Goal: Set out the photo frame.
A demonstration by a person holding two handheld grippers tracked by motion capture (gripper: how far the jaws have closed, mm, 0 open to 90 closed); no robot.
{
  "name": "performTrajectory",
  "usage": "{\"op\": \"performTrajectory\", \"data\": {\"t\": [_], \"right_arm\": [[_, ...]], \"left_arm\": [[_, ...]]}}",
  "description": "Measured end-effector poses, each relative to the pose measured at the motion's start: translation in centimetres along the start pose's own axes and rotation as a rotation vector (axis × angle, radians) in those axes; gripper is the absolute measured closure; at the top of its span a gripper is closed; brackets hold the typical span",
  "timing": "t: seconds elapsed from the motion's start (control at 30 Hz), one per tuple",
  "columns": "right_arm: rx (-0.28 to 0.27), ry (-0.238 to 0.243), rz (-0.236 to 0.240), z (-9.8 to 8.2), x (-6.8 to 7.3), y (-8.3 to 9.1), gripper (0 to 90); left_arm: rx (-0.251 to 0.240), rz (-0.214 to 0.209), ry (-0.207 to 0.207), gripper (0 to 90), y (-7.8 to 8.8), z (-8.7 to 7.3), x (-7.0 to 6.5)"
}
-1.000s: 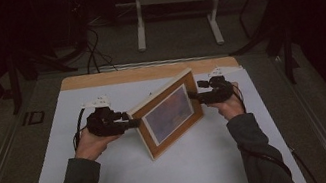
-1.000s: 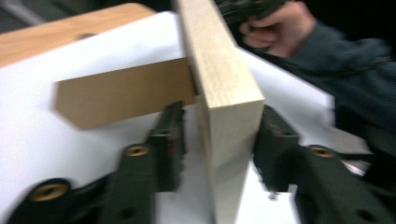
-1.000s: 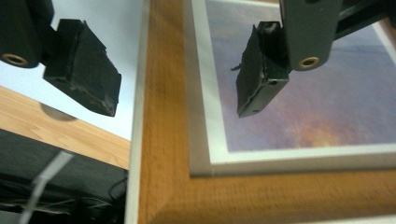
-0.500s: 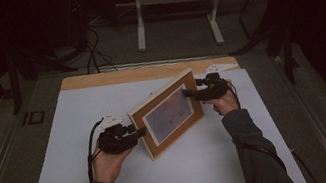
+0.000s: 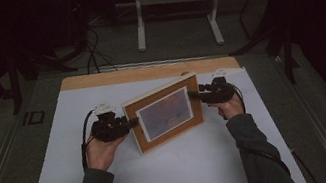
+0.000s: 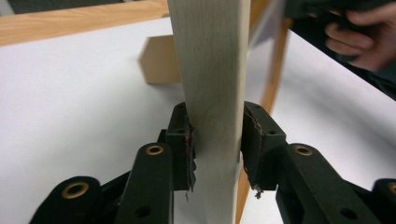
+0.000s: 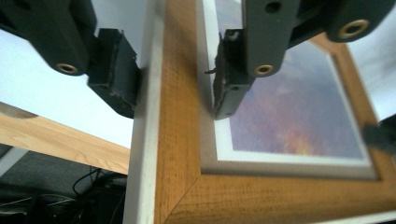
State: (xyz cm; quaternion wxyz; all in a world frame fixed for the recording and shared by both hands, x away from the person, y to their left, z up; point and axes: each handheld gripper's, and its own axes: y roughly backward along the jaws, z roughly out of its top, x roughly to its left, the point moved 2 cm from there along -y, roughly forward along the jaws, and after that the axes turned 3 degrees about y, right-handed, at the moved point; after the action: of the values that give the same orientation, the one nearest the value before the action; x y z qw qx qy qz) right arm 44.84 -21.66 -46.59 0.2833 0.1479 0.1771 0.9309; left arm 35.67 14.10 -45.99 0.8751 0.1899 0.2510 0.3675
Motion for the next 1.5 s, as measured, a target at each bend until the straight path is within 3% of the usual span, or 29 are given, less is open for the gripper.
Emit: {"op": "performTrajectory", "data": {"t": [0.13,0.17,0.3,0.43,0.77,1.27,1.5], "right_arm": [[0.001,0.004,-0.018,-0.4,0.6,0.7,57.9],[0.004,0.015,-0.046,-0.8,1.1,1.2,59.4],[-0.001,0.011,-0.073,-1.3,1.6,2.0,61.3],[-0.013,-0.003,-0.103,-1.9,2.3,2.6,61.3],[-0.032,-0.021,-0.127,-2.5,3.1,3.2,61.5],[-0.041,-0.014,-0.116,-2.7,3.6,3.3,61.5],[-0.069,-0.019,-0.133,-2.2,3.3,4.3,53.9]], "left_arm": [[-0.016,-0.014,0.001,66.4,-0.4,0.3,0.9],[-0.019,-0.031,-0.015,66.2,-0.7,0.4,1.3],[-0.022,-0.063,-0.037,65.5,-1.1,0.7,1.8],[-0.026,-0.091,-0.032,64.6,-1.5,0.9,2.3],[-0.037,-0.098,-0.027,62.7,-1.8,1.1,2.5],[-0.04,-0.102,0.011,57.3,-1.9,1.2,3.0],[-0.057,-0.092,0.025,48.7,-1.0,1.2,2.9]]}}
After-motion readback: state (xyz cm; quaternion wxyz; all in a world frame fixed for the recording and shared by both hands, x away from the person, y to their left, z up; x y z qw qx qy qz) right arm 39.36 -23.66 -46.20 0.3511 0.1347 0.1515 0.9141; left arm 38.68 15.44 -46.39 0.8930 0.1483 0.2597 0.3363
